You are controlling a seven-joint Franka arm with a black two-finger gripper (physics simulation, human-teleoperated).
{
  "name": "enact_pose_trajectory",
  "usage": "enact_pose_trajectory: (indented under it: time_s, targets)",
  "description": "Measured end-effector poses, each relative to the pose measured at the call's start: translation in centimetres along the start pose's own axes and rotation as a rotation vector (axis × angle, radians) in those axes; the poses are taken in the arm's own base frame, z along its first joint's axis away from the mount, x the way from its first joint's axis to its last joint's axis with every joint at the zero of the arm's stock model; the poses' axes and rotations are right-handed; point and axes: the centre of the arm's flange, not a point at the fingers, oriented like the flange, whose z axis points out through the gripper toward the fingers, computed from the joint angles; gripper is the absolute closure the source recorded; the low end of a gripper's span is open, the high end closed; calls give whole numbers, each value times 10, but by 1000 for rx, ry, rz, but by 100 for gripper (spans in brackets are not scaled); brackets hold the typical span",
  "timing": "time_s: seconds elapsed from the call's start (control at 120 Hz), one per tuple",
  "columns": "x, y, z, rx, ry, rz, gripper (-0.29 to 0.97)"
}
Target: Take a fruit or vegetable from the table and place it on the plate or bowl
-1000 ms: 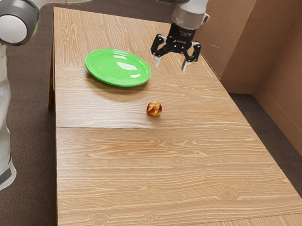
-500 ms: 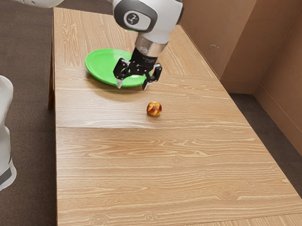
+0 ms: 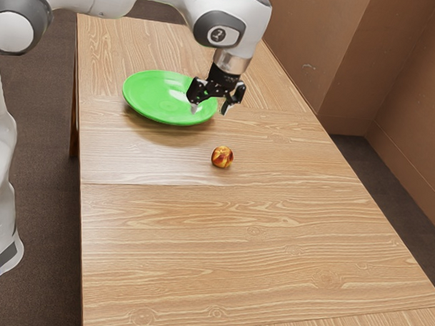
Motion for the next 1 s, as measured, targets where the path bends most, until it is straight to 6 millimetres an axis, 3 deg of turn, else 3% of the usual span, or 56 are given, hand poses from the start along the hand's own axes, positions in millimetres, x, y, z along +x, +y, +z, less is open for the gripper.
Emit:
enact_pose_trajectory:
  time_s: [0.175,0.4,0.533,0.65,0.808,1.0]
  targets:
    - [-15,16,18,3,-18,105,0]
    - [-31,19,34,-18,-73,194,0]
    - [-37,4,32,-34,-105,238,0]
    - [-5,-26,38,-44,-137,206,0]
    - [34,-37,37,-69,-145,163,0]
    - [48,-52,31,-91,-150,170,0]
